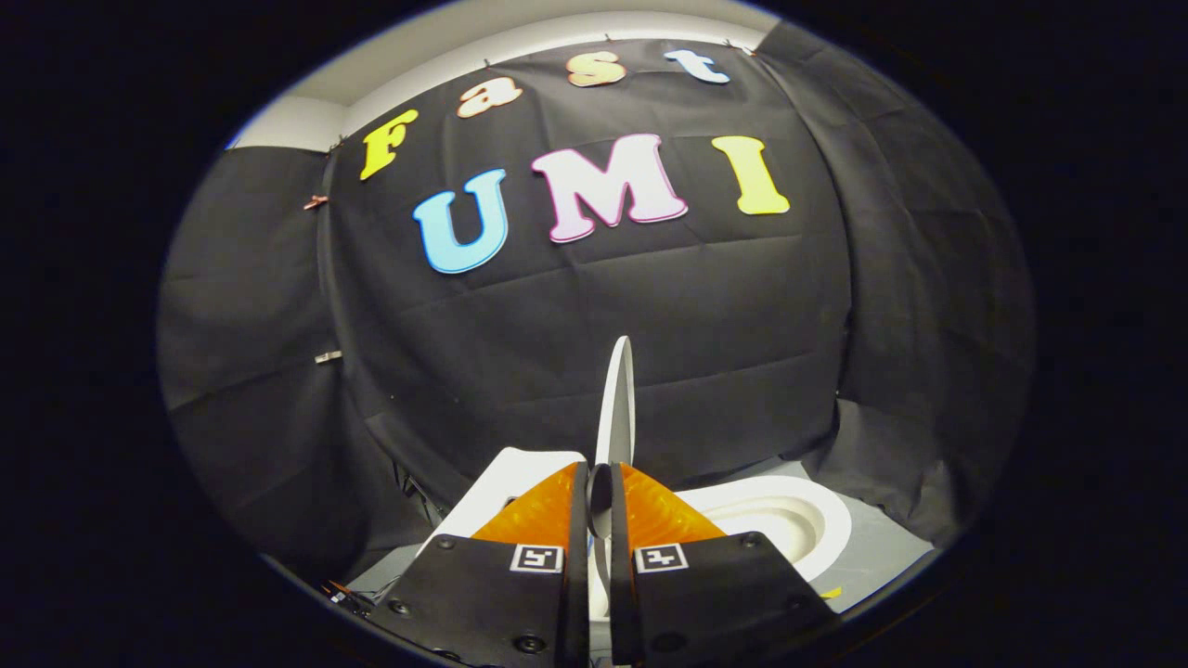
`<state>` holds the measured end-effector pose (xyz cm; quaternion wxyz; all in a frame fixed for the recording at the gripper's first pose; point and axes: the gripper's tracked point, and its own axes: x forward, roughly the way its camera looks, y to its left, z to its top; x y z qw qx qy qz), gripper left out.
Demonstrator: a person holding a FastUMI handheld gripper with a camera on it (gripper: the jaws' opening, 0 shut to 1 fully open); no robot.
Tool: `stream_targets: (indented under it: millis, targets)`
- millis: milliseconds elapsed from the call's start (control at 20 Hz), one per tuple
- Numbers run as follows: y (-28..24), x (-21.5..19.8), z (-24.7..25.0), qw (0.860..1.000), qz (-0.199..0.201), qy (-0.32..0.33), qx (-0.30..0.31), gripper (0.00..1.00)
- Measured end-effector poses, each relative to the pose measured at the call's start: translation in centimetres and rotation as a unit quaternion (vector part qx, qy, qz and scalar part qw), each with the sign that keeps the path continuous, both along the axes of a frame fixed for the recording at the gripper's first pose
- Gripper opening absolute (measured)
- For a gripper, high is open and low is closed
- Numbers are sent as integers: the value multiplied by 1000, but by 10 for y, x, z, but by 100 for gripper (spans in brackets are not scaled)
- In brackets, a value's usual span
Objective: Open the toilet lid.
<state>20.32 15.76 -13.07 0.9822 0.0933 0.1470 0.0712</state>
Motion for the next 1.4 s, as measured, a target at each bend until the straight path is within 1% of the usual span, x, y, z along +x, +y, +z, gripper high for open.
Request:
stream_targets:
  millis: [200,600,800,1000,1050,1100,1150,1300,1350,1400]
  targets:
    - [35,-2,-1,999,25,1,-21,14]
    - [92,-6,-8,997,70,6,-33,14]
    - [107,-7,-10,996,82,6,-38,14]
    - [110,-8,-10,995,85,3,-46,14]
    - [114,-10,-7,994,99,0,-44,14]
    - [110,-13,-7,994,96,1,-47,22]
    - [104,-14,-6,994,93,-1,-50,27]
    - [94,-20,6,995,86,-14,-40,100]
    - [88,-24,13,996,83,-17,-36,97]
    - [83,-27,20,996,81,-22,-32,100]
